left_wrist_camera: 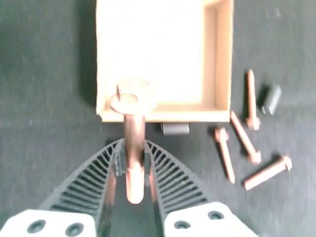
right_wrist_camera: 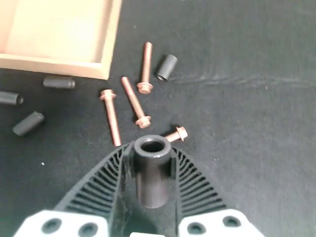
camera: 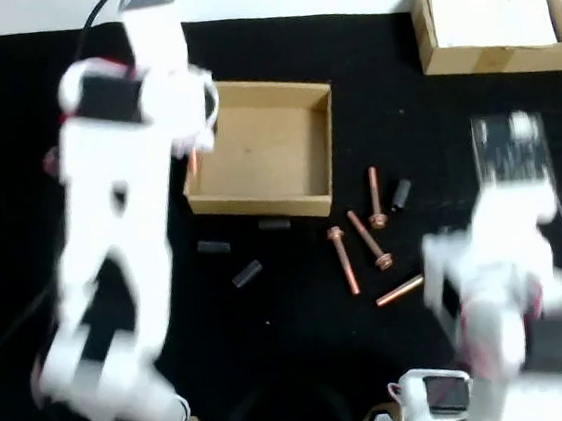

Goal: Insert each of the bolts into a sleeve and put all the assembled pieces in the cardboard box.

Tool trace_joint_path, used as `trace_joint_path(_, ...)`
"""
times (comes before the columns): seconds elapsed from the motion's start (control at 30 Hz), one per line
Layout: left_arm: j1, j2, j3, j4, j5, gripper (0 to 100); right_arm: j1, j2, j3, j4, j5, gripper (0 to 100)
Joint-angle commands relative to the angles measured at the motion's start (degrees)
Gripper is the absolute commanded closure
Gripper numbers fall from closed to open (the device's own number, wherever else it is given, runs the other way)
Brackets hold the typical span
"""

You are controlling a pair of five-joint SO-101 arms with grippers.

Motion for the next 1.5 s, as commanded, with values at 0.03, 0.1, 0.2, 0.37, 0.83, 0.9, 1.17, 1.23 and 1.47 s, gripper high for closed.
trace_joint_path(0.03,3.6,-20.6,17.1,-1.0,-0.3,99,-3.2,-10.0,10.6,-6.4,-0.1,99.1)
trace_joint_path(0.1,5.1,-26.5,23.0,-4.7,-0.1,99,-4.6,-14.3,16.6,-13.0,-0.1,99.1)
trace_joint_path(0.2,6.6,-33.5,31.6,-13.3,-0.1,99,-8.1,-21.5,25.0,-24.3,-0.1,99.1)
trace_joint_path(0.37,10.2,-42.7,47.2,-32.4,-0.1,99,-16.0,-34.2,40.9,-39.8,-0.1,99.1)
trace_joint_path(0.83,23.5,-49.6,65.4,-63.3,0.1,99,-18.8,-42.2,53.8,-45.6,-0.5,99.1)
trace_joint_path(0.9,25.2,-49.6,66.5,-65.8,0.1,99,-18.6,-42.2,53.5,-45.6,-3.9,99.1)
trace_joint_path(1.17,26.9,-48.0,71.9,-72.6,0.1,99,-18.6,-42.2,53.5,-45.6,-12.8,99.1)
trace_joint_path(1.23,26.9,-46.2,71.9,-73.7,1.7,99,-18.6,-42.2,53.5,-45.6,-13.4,99.1)
trace_joint_path(1.47,26.9,-40.7,66.2,-73.4,11.0,99,-18.7,-42.2,54.0,-45.6,-13.5,99.1)
